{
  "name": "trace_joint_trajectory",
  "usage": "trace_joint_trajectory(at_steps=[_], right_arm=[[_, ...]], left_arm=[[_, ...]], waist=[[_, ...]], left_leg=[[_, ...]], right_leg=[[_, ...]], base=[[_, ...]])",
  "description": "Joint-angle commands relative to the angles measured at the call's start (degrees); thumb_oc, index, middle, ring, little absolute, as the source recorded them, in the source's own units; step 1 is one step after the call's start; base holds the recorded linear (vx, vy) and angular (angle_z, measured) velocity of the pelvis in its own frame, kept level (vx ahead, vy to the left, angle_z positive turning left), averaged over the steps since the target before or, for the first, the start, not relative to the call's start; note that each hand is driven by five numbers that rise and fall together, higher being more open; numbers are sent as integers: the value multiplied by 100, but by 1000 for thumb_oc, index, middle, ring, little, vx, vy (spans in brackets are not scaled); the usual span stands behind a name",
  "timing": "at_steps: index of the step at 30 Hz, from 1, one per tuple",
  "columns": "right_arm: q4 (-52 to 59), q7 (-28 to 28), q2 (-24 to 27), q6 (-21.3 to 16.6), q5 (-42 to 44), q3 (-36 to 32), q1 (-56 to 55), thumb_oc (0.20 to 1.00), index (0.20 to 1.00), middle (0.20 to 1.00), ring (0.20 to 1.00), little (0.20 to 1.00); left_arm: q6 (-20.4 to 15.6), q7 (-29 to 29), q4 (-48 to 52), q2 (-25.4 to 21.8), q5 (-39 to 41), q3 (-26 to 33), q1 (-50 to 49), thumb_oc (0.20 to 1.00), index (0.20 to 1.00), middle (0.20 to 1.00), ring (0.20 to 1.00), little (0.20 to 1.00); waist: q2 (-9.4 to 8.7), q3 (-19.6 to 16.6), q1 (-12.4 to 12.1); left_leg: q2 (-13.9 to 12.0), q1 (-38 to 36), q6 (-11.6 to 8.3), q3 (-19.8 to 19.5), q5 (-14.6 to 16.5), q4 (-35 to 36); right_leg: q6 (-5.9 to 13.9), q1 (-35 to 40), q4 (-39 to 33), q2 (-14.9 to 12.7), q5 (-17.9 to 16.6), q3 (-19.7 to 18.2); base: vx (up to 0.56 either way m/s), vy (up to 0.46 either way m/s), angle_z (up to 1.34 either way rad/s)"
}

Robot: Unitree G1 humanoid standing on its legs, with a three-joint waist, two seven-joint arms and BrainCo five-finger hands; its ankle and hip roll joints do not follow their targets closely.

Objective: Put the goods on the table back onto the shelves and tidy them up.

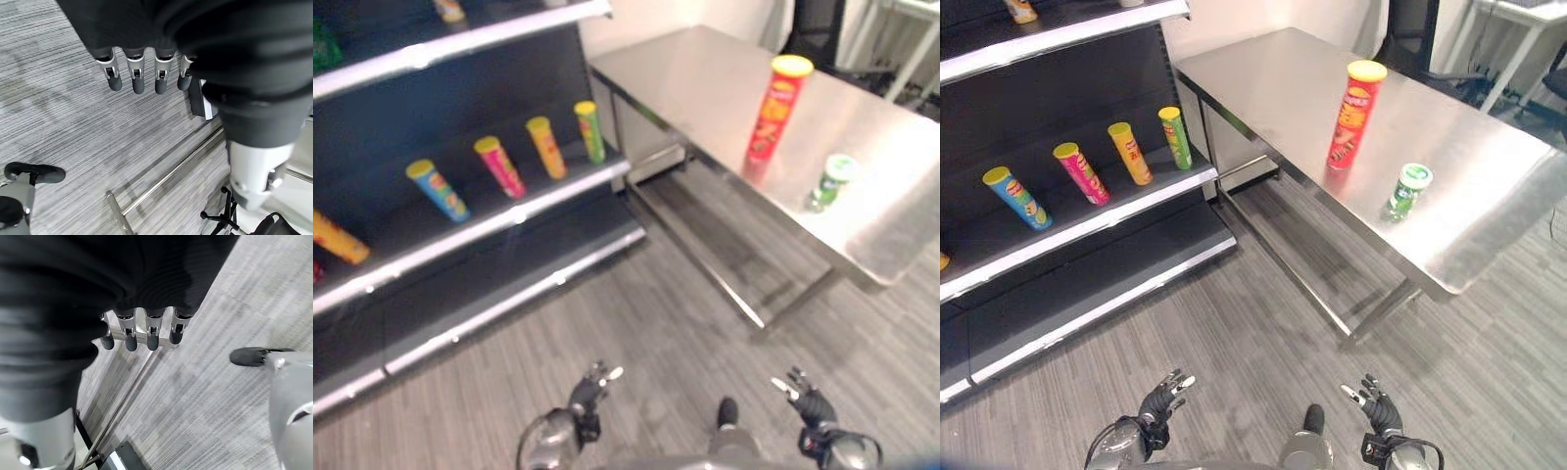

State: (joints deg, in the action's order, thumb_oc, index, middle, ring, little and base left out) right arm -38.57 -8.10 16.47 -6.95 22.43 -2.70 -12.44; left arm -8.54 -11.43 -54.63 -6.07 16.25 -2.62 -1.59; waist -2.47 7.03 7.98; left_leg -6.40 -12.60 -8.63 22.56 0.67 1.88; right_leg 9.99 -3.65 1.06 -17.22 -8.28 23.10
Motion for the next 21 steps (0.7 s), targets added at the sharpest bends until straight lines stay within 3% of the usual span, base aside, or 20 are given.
trace_joint_trajectory(at_steps=[1,3,5,6,7,8,9,11,12,13,14,15,16,18,20,21], right_arm=[[-131,-45,-78,-161,-68,124,219,1000,1000,1000,1000,1000],[-209,-83,-32,-132,-41,137,279,1000,1000,1000,1000,1000],[-286,-115,77,-124,0,206,321,1000,1000,1000,1000,1000],[-299,-113,99,-142,31,222,338,1000,1000,1000,1000,1000],[-299,-113,99,-142,31,222,338,1000,1000,1000,1000,1000],[-426,-109,201,-199,92,251,488,1000,1000,1000,1000,1000],[-309,-89,225,-178,88,295,523,1000,1000,1000,1000,1000],[-267,-100,226,-157,116,310,548,1000,1000,1000,1000,1000],[-273,-94,242,-164,121,289,560,1000,1000,1000,1000,1000],[-272,-106,218,-157,126,273,561,1000,1000,1000,1000,1000],[-240,-75,197,-167,110,233,560,1000,1000,1000,1000,1000],[-239,-75,198,-166,110,232,559,1000,1000,1000,1000,1000],[-235,-76,227,-180,118,216,546,1000,1000,1000,1000,1000],[-108,-56,279,-224,97,265,566,1000,1000,1000,1000,1000],[-9,-7,101,-185,61,278,488,1000,1000,1000,1000,1000],[-6,-6,99,-183,60,279,486,1000,1000,1000,1000,1000]], left_arm=[[-140,24,137,-133,-146,-80,220,1000,1000,1000,1000,1000],[-158,33,173,-130,-103,-134,258,1000,1000,1000,1000,1000],[-154,7,322,-208,-84,-293,195,1000,1000,1000,1000,1000],[-157,4,374,-239,-36,-330,175,1000,1000,1000,1000,1000],[-157,4,374,-239,-36,-330,175,1000,1000,1000,1000,1000],[-150,31,523,-268,71,-408,150,1000,1000,1000,1000,1000],[-160,65,542,-281,45,-409,137,1000,1000,1000,1000,1000],[-170,57,536,-295,35,-436,140,1000,1000,1000,1000,1000],[-159,31,592,-282,39,-423,108,1000,1000,1000,1000,1000],[-153,14,603,-248,60,-422,62,1000,1000,1000,1000,1000],[-173,32,540,-204,-4,-370,21,1000,1000,1000,1000,1000],[-173,32,540,-203,-4,-370,20,1000,1000,1000,1000,1000],[-171,26,536,-203,-3,-396,6,1000,1000,1000,1000,1000],[-224,55,524,-282,-6,-498,-33,1000,1000,1000,1000,1000],[-261,78,631,-403,35,-433,-84,1000,1000,1000,1000,1000],[-259,78,634,-406,35,-433,-86,1000,1000,1000,1000,1000]], waist=[[-91,-1,47],[-82,32,33],[-116,60,-22],[-170,77,-20],[-168,72,-16],[-229,216,-115],[-265,247,-120],[-224,270,-152],[-94,256,-201],[-15,213,-251],[201,79,-313],[197,69,-318],[260,-5,-335],[358,-156,-296],[283,-308,-234],[280,-312,-238]], left_leg=[[546,-199,-30,-116,-52,-281],[264,131,-352,-204,-424,-1111],[4,684,-637,-287,-939,-2422],[10,922,-637,-315,-1147,-2763],[8,930,-637,-319,-1145,-2769],[52,1272,-637,-443,-1265,-3592],[63,1339,-637,-455,-1273,-3729],[-226,1491,-637,-338,-1288,-3407],[-615,1366,-637,-166,-1396,-2654],[-686,1226,-637,-121,-1342,-2155],[-781,1038,-518,-53,-1277,-414],[-770,1033,-515,-43,-1299,-381],[-802,1062,-491,-89,-1310,304],[-610,928,-407,-328,-1109,312],[-319,864,-244,-146,-732,312],[-317,863,-243,-140,-731,312]], right_leg=[[378,-237,-529,-104,-1113,-97],[186,1,-594,40,-895,34],[-38,181,-606,210,-582,35],[-86,240,-606,190,-496,35],[-87,237,-606,191,-496,39],[-205,362,-606,203,-355,-20],[-243,375,-606,237,-277,-57],[-276,400,-606,414,-170,-114],[-234,411,-606,557,-131,-187],[-237,407,-606,637,-40,-255],[-88,398,-606,737,100,-349],[-88,386,-606,732,95,-355],[-19,383,-606,700,145,-367],[15,492,-606,696,220,-457],[32,481,-606,566,115,-687],[33,478,-606,564,115,-692]], base=[[194,-285,23],[171,-315,25],[175,-303,15],[87,-134,-2],[124,-166,-14],[186,-193,-31],[237,-247,-47],[214,-106,-43],[251,-3,-36],[361,158,-50],[253,136,-70],[263,208,-88],[253,143,-76],[298,170,-54],[230,238,-56],[143,187,-27]])
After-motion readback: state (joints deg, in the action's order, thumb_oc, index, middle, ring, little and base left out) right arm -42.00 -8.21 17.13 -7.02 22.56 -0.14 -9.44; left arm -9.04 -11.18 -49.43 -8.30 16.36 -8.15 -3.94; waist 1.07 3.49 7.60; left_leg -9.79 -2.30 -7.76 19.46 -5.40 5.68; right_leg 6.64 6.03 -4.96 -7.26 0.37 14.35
